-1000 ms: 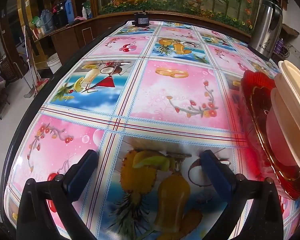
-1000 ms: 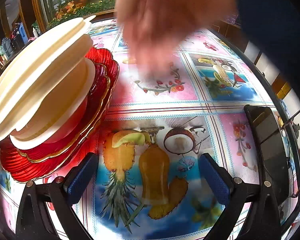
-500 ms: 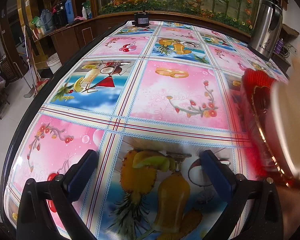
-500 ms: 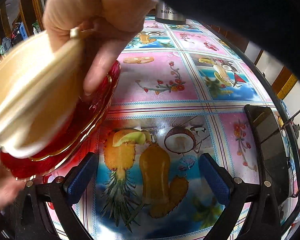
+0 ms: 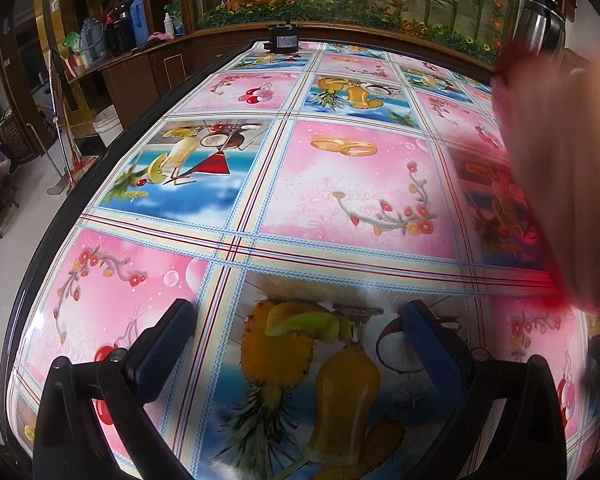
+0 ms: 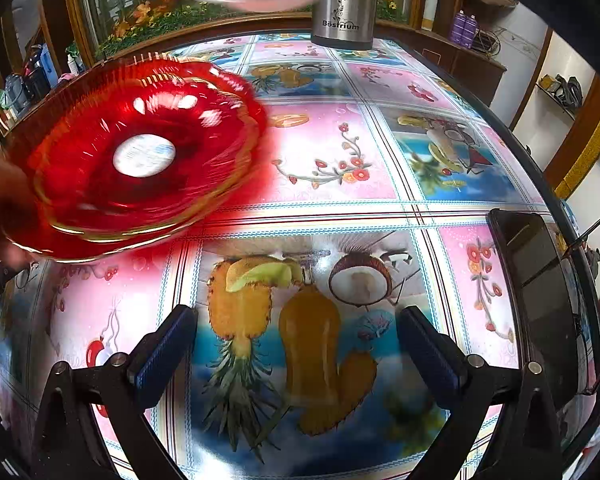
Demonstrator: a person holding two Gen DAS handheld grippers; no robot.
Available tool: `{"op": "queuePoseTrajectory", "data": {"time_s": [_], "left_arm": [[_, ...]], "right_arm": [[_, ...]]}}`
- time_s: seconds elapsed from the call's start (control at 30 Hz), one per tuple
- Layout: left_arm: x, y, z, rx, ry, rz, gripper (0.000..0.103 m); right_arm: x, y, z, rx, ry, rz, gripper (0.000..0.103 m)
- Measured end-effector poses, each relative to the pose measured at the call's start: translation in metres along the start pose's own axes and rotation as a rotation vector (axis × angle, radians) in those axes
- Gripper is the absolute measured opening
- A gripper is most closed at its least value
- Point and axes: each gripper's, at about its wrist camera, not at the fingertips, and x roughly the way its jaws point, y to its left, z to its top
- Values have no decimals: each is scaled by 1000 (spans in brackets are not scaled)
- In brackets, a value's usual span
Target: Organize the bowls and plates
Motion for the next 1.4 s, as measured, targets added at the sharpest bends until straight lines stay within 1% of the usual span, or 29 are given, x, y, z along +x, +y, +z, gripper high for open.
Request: {"op": "queuePoseTrajectory", "data": {"time_s": [0.33, 0.43, 1.4], "left_arm": [[2, 0, -5, 1, -1, 2, 103], [1, 5, 0, 1, -1, 2, 103], [-1, 6, 0, 2, -1, 1, 103]], "right_arm": [[-2, 0, -1, -2, 0, 0, 102], [-2, 0, -1, -2, 0, 0, 102], [-1, 1, -1, -3, -1, 0, 102]]}}
